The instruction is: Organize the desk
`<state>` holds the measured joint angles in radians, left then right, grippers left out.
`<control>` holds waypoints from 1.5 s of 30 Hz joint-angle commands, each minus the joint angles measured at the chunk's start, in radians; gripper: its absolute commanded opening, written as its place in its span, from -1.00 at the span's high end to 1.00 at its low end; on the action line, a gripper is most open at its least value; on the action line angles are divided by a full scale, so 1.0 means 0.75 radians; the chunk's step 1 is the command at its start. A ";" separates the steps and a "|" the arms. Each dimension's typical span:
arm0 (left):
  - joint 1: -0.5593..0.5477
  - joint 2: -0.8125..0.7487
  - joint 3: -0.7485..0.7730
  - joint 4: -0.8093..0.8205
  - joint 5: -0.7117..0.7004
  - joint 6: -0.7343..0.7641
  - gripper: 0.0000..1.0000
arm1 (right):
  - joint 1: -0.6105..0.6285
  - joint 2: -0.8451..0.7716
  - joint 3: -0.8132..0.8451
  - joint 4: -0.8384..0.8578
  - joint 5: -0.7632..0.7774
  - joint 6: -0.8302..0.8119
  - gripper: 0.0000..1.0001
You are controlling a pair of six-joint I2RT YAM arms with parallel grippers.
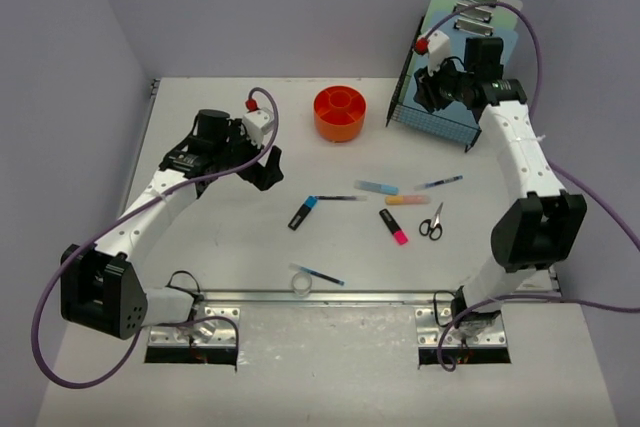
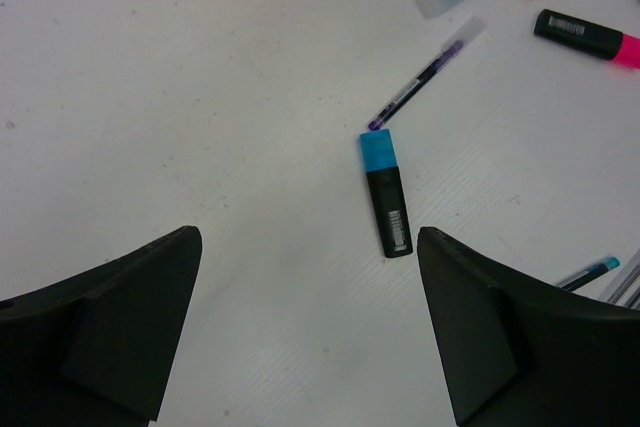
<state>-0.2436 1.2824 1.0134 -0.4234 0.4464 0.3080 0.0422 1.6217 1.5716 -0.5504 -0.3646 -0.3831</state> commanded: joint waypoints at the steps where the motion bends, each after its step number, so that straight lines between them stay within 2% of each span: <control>1: -0.013 0.002 0.023 0.072 0.057 -0.047 -0.76 | 0.009 0.294 0.319 -0.152 -0.232 -0.149 0.25; 5: -0.013 -0.009 0.018 0.073 0.063 -0.052 -0.79 | 0.011 0.544 0.604 -0.308 -0.286 -0.207 0.20; 8: -0.013 -0.014 0.016 0.083 0.069 -0.062 -0.80 | 0.011 0.642 0.699 -0.332 -0.285 -0.236 0.16; 21: -0.013 -0.018 0.009 0.094 0.072 -0.083 -0.86 | 0.013 0.817 0.654 -0.230 -0.195 -0.365 0.06; 29: -0.013 -0.013 0.016 0.090 0.060 -0.071 -0.87 | 0.050 0.822 0.520 -0.191 -0.103 -0.572 0.16; 32: -0.012 -0.011 0.019 0.087 0.059 -0.069 -0.88 | 0.060 0.822 0.494 -0.195 -0.097 -0.615 0.28; 39: -0.013 0.005 0.030 0.082 0.055 -0.051 -0.88 | 0.069 0.760 0.393 -0.273 -0.123 -0.754 0.95; 40: -0.013 0.009 0.031 0.082 0.056 -0.051 -0.88 | 0.069 0.737 0.362 -0.279 -0.127 -0.788 1.00; 45: -0.013 0.018 0.033 0.088 0.063 -0.049 -0.89 | 0.068 0.638 0.239 -0.251 -0.127 -0.845 1.00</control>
<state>-0.2436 1.2910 1.0134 -0.3923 0.4831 0.2615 0.0940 2.2027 1.7806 -0.7487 -0.4405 -0.9504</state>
